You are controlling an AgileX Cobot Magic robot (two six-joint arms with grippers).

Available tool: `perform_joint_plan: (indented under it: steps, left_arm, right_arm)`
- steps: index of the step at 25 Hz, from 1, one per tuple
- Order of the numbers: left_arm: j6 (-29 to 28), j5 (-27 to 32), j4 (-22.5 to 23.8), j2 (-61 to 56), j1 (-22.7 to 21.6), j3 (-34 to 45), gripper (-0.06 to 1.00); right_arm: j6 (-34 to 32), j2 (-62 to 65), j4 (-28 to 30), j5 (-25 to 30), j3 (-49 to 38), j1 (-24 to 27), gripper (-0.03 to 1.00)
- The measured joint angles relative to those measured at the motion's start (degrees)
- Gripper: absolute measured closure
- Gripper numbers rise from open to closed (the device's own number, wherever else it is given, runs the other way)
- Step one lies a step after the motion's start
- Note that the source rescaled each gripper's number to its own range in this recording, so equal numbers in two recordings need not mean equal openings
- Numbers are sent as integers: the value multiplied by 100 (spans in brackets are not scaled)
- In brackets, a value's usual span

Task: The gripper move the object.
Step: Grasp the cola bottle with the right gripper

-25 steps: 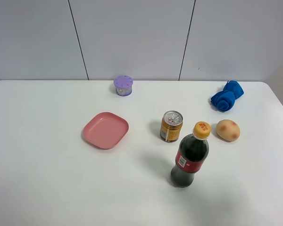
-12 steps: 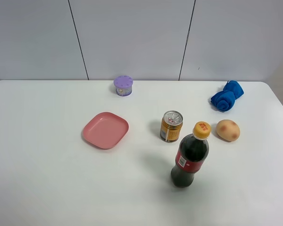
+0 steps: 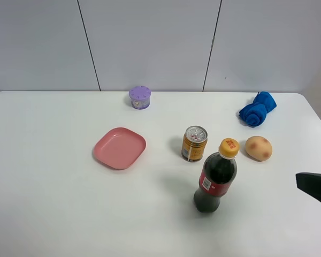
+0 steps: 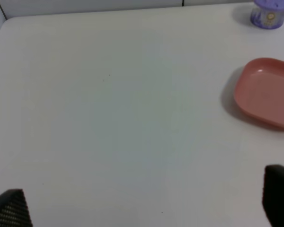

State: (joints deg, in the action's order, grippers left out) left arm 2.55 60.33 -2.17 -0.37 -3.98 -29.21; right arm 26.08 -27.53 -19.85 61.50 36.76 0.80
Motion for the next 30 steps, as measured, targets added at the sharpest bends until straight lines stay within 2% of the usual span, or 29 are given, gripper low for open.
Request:
perform_joint_plan:
  steps: [13,25,27,30]
  left_arm:
    - [0,0,0,0,0,0,-6]
    - [0,0,0,0,0,0,-6]
    - [0,0,0,0,0,0,-6]
    - [0,0,0,0,0,0,-6]
  right_arm:
    - [427,-667,0,-331,7,0,19]
    - [283,-725,126,-251,7,-6,19]
    - [138,-725,338,-142,7,-102,19]
    - [-110,-725,618,-106,7,-557,19]
